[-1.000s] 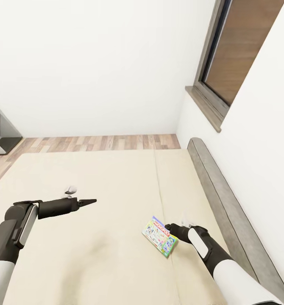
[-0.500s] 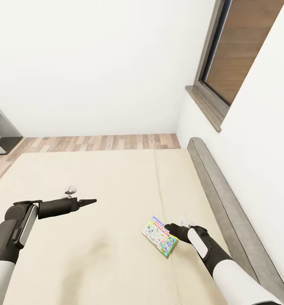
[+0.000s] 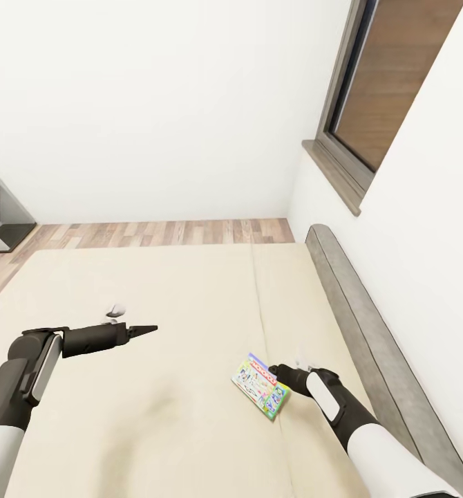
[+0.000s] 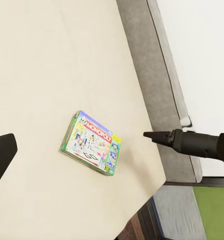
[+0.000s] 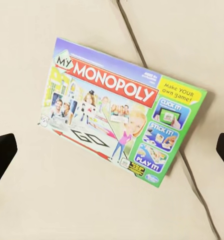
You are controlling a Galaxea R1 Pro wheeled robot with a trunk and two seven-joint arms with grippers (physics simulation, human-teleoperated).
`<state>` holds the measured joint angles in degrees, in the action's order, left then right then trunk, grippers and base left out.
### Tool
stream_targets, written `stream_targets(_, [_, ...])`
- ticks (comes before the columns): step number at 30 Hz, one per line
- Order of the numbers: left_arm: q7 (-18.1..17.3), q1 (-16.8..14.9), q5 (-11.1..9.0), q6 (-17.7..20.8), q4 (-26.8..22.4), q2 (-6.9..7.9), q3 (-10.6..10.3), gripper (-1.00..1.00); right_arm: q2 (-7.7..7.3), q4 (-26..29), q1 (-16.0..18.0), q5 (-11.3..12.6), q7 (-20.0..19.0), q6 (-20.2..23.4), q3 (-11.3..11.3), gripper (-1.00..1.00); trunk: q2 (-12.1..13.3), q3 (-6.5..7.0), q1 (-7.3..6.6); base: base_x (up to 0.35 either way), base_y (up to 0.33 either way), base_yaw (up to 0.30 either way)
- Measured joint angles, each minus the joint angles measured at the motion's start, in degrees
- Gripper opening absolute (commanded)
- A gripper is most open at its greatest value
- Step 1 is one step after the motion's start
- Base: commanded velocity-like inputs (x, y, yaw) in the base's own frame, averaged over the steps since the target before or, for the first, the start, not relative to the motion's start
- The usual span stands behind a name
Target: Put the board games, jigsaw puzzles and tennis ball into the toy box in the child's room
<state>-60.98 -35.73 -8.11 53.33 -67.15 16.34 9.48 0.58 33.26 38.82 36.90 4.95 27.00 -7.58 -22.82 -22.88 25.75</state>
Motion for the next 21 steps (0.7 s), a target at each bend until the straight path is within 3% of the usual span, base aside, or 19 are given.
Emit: stream_targets(21, [0.0, 0.0, 0.0, 0.0, 0.0, -0.34, 0.0, 1.00, -0.07, 1.5, 0.0, 0.2, 0.2, 0.1, 0.1, 1.00, 0.0, 0.00, 0.00, 0.000, 0.000, 0.000])
